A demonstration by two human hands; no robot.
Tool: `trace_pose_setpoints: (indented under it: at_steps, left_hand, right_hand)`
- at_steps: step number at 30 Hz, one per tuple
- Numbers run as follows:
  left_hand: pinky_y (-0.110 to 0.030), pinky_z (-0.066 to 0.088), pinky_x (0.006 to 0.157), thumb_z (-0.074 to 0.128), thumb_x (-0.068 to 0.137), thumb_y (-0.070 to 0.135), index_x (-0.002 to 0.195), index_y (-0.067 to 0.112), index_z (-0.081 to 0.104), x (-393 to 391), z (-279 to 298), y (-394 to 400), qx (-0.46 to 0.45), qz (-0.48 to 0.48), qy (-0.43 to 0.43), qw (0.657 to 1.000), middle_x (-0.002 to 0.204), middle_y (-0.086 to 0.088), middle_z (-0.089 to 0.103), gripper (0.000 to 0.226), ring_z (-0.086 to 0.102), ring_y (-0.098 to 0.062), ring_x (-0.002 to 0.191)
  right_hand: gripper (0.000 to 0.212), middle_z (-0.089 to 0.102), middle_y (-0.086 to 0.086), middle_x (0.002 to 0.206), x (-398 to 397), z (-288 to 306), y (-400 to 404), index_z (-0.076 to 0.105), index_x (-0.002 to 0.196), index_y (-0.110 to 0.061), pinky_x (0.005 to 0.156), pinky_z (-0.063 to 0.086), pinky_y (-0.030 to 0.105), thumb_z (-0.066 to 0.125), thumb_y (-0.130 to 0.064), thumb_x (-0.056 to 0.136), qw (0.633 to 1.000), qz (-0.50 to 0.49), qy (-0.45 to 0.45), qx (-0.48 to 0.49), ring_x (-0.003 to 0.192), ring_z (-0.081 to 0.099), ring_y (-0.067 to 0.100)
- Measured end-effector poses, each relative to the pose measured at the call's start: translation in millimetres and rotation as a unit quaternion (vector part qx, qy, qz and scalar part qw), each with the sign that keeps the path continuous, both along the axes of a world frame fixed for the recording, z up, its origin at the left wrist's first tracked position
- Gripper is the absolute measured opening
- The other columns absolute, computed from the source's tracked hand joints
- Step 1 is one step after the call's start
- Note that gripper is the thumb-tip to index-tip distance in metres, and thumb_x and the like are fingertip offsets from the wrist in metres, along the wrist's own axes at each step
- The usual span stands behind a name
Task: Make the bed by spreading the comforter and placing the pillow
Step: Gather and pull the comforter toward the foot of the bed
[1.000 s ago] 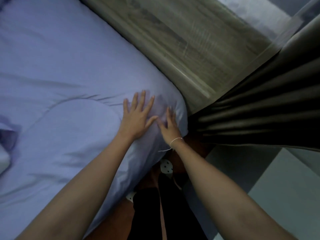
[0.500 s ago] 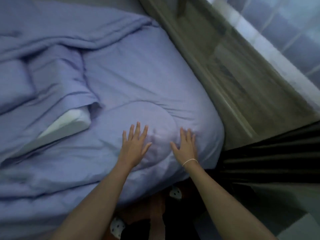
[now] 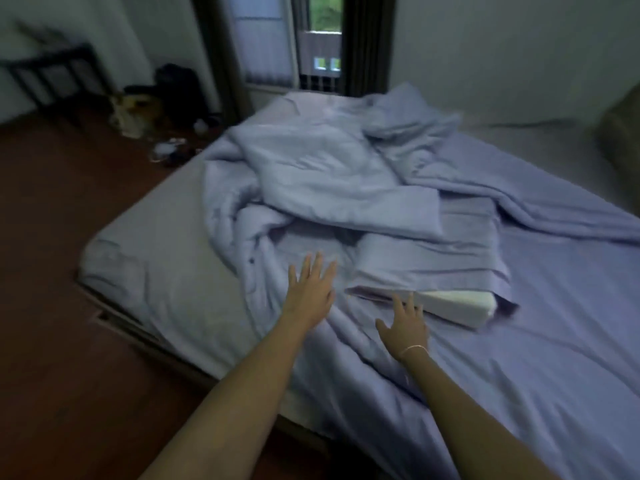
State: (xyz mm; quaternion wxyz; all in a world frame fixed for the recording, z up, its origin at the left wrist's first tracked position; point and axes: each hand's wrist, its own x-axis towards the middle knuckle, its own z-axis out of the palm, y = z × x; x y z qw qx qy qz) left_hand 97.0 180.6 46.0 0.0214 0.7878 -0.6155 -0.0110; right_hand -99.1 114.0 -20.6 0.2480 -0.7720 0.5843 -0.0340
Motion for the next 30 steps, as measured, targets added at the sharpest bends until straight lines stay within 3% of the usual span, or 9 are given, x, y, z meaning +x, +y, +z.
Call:
trace_pose_setpoints:
  at_steps: [3,6,13,18,25,30]
  left_hand:
    - [-0.056,0.008,0.114,0.041,0.095,0.034,0.15,0.023,0.014,75.7,18.5,22.1,-0.01,0.057,-0.001,0.998,0.16,-0.01,0.003,0.061,0.003,-0.029,0.147]
    - [-0.057,0.018,0.112,0.042,0.095,0.032,0.149,0.019,0.019,132.9,30.1,41.2,-0.024,0.082,-0.007,0.996,0.158,-0.013,0.012,0.06,0.015,-0.033,0.144]
    - [-0.056,0.013,0.115,0.036,0.098,0.038,0.149,0.022,0.013,222.0,14.8,52.3,-0.017,0.146,0.045,0.988,0.159,-0.01,0.004,0.059,0.008,-0.03,0.146]
    - [-0.054,0.011,0.116,0.033,0.099,0.038,0.15,0.02,0.01,264.6,1.9,33.2,-0.003,0.122,0.061,0.991,0.16,-0.01,0.0,0.059,0.005,-0.029,0.147]
    - [-0.052,0.011,0.116,0.035,0.098,0.037,0.15,0.02,0.012,353.4,-16.0,3.1,0.028,0.09,0.078,0.992,0.16,-0.01,0.003,0.059,0.008,-0.028,0.146]
    - [-0.05,0.009,0.117,0.036,0.098,0.037,0.15,0.021,0.011,412.3,-22.8,2.2,0.015,0.096,0.095,0.991,0.16,-0.01,0.003,0.06,0.008,-0.027,0.147]
  right_hand:
    - [0.072,0.0,0.005,0.16,77.8,17.0,0.3,0.011,0.149,-0.031,0.113,0.018,0.056,0.049,-0.047,0.09,0.999,0.044,-0.018,-0.001,0.146,0.001,0.033]
    - [0.071,0.0,0.006,0.16,136.3,25.4,-4.6,0.016,0.148,-0.03,0.113,0.02,0.057,0.05,-0.046,0.088,0.997,0.078,-0.025,-0.013,0.146,0.003,0.033]
    - [0.072,0.003,0.01,0.16,233.7,28.9,-26.6,0.018,0.149,-0.03,0.115,0.019,0.052,0.051,-0.049,0.089,0.993,0.118,-0.03,-0.002,0.146,0.005,0.035]
    - [0.069,0.009,0.016,0.158,292.8,13.9,-52.7,0.023,0.148,-0.024,0.116,0.021,0.046,0.055,-0.041,0.09,0.989,0.103,-0.081,0.07,0.145,0.014,0.033]
    - [0.067,0.028,0.011,0.154,392.2,0.1,-103.7,0.031,0.145,-0.017,0.114,0.024,0.04,0.06,-0.038,0.088,0.984,0.051,-0.119,0.122,0.146,0.013,0.026]
    - [0.086,0.023,0.016,0.152,457.3,-5.8,-129.4,0.024,0.147,-0.017,0.113,0.026,0.038,0.073,-0.035,0.078,0.981,0.008,-0.111,0.156,0.139,0.027,0.031]
